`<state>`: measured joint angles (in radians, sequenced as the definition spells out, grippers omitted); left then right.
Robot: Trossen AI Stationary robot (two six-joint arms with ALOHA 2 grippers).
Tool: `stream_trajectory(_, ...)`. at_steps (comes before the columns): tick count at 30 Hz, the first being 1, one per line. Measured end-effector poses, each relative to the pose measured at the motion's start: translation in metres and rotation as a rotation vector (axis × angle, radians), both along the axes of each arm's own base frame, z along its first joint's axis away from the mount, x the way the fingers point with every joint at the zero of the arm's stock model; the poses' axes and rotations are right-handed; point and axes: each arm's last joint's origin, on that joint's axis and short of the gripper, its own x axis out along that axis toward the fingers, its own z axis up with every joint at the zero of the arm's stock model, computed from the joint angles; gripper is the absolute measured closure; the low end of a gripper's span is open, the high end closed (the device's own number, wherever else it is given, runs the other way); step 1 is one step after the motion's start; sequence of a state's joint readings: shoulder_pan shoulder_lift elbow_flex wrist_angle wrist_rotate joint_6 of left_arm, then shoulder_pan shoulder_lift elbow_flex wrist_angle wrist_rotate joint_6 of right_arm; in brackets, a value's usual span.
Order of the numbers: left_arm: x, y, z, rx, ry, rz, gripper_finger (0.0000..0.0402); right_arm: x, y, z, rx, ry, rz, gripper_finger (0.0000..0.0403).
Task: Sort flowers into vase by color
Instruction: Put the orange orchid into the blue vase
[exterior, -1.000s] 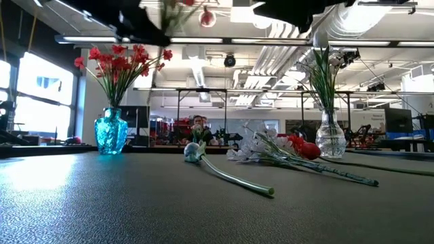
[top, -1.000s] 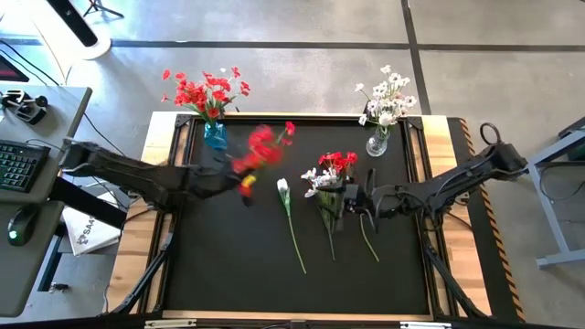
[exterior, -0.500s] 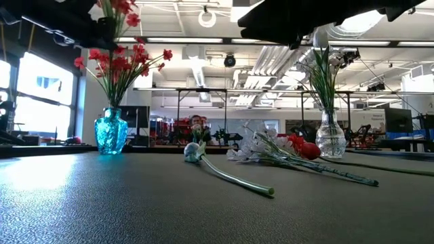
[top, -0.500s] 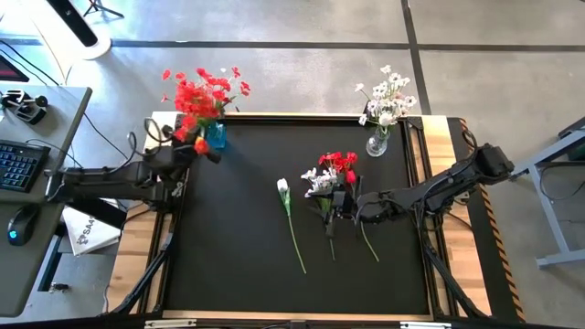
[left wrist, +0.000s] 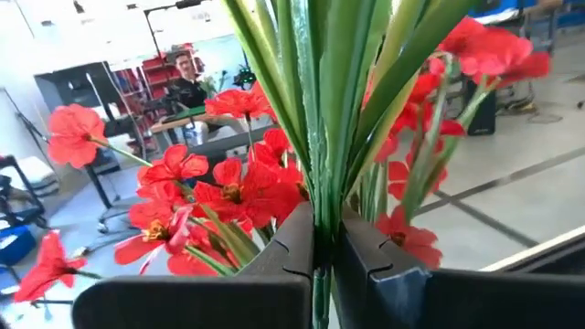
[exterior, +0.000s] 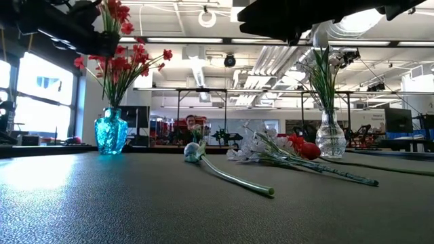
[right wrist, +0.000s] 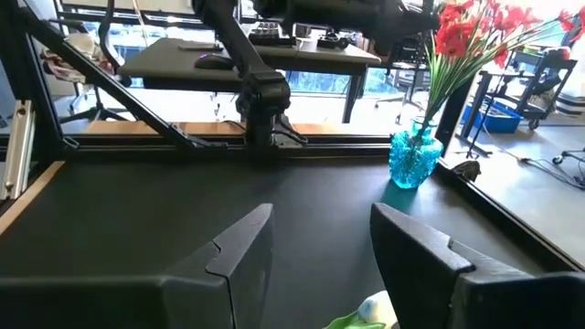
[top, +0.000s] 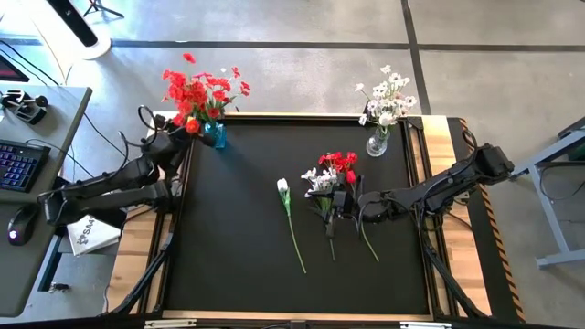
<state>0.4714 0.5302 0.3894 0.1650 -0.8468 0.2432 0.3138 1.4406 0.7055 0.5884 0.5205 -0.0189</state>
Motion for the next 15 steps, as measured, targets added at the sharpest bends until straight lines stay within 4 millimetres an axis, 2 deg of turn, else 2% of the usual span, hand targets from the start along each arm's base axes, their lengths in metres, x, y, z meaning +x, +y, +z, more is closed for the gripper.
stream_trajectory(7,-0.003,0.019,-0.002,-0.028,-0.09,-0.007,0.0399,0.0,0.0,0.0,0.0,0.0,0.001,0.0222)
stream_trajectory(15,0.001,0.03,-0.01,-0.074,-0.079,0.001,0.0399,0.0,0.001,0.0,0.002,0.001,0.014,0.0222)
